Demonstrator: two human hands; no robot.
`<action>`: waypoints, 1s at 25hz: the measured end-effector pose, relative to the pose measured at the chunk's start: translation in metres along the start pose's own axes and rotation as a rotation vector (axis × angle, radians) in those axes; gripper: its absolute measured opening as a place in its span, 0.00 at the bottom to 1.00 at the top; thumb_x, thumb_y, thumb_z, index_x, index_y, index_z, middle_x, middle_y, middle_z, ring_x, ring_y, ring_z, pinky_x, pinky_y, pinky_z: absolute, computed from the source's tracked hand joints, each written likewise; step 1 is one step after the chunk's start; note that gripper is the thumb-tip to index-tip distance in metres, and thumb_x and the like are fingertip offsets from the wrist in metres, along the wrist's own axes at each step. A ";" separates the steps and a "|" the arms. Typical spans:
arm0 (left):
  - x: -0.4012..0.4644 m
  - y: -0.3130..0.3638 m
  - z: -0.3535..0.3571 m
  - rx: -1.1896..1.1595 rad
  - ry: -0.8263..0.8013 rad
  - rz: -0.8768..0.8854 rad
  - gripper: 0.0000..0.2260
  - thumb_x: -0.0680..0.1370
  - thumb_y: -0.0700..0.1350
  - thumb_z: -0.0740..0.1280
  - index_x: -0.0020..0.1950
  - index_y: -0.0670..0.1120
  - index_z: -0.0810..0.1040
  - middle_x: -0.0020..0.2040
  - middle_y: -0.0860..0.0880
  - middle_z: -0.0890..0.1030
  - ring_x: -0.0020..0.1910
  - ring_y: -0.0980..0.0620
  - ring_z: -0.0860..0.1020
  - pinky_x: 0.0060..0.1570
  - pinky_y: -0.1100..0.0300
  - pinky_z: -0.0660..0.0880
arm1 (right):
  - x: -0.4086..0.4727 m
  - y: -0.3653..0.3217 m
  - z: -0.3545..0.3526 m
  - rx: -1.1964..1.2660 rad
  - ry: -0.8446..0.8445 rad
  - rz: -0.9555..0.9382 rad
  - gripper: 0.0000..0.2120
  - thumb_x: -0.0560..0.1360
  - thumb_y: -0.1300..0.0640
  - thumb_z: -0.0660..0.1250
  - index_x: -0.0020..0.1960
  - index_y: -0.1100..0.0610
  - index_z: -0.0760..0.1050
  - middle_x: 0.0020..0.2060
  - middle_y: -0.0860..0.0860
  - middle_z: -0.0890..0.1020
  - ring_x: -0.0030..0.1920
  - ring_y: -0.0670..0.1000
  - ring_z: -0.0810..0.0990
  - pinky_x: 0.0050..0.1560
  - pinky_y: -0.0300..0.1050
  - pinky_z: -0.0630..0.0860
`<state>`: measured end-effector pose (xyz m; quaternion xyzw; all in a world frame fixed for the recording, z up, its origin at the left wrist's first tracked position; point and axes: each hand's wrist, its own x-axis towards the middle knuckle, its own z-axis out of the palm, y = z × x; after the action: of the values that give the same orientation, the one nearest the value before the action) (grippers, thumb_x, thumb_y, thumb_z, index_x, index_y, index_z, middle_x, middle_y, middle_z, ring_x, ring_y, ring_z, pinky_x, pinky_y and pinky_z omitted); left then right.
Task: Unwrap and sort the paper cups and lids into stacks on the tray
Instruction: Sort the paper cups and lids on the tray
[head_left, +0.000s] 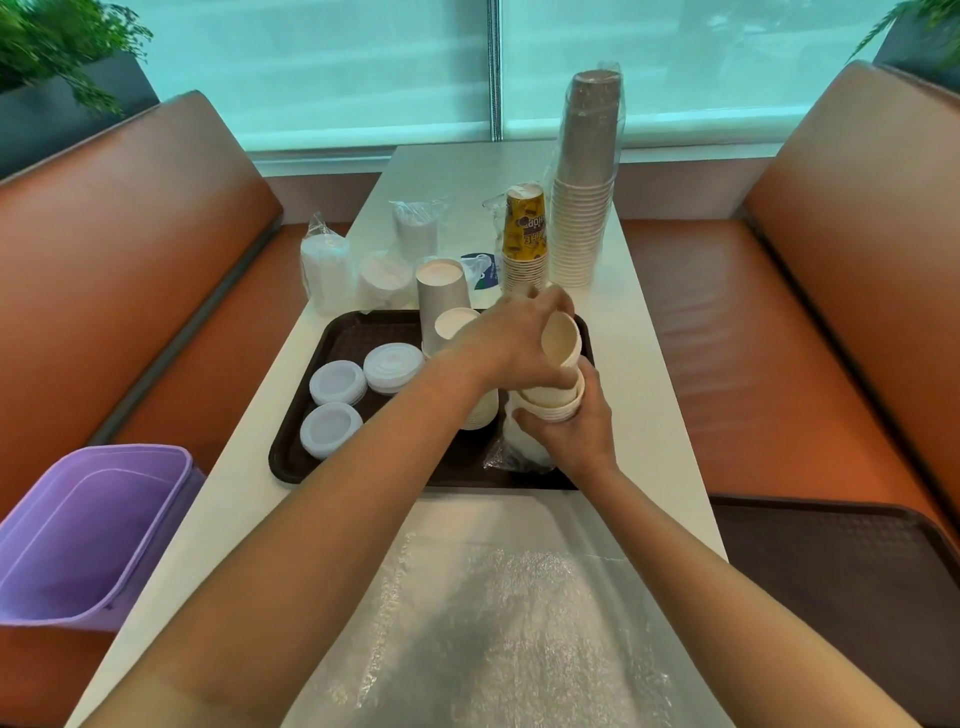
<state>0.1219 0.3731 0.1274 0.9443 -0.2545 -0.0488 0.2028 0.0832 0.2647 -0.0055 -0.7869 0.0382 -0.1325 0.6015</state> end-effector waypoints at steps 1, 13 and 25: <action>-0.001 0.001 -0.006 -0.021 0.008 -0.012 0.31 0.67 0.55 0.75 0.66 0.52 0.65 0.63 0.48 0.70 0.56 0.51 0.69 0.50 0.59 0.69 | 0.001 0.001 -0.003 -0.019 0.000 -0.006 0.38 0.62 0.56 0.80 0.66 0.48 0.65 0.56 0.47 0.77 0.55 0.49 0.76 0.56 0.46 0.76; -0.004 0.030 -0.031 0.654 -0.301 -0.128 0.30 0.68 0.56 0.74 0.65 0.46 0.72 0.56 0.47 0.78 0.47 0.49 0.75 0.36 0.59 0.70 | 0.000 0.002 -0.001 -0.186 0.005 -0.068 0.40 0.59 0.52 0.81 0.66 0.50 0.66 0.58 0.46 0.73 0.55 0.48 0.73 0.54 0.45 0.75; -0.022 -0.023 -0.038 -0.326 0.529 -0.291 0.35 0.68 0.57 0.74 0.70 0.48 0.64 0.65 0.47 0.73 0.60 0.48 0.73 0.54 0.58 0.71 | 0.002 0.010 -0.003 -0.181 -0.028 -0.037 0.44 0.61 0.51 0.81 0.70 0.50 0.61 0.63 0.46 0.71 0.61 0.45 0.68 0.62 0.47 0.72</action>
<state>0.1212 0.4155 0.1526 0.9059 -0.0445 0.1296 0.4008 0.0857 0.2587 -0.0142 -0.8405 0.0269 -0.1285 0.5257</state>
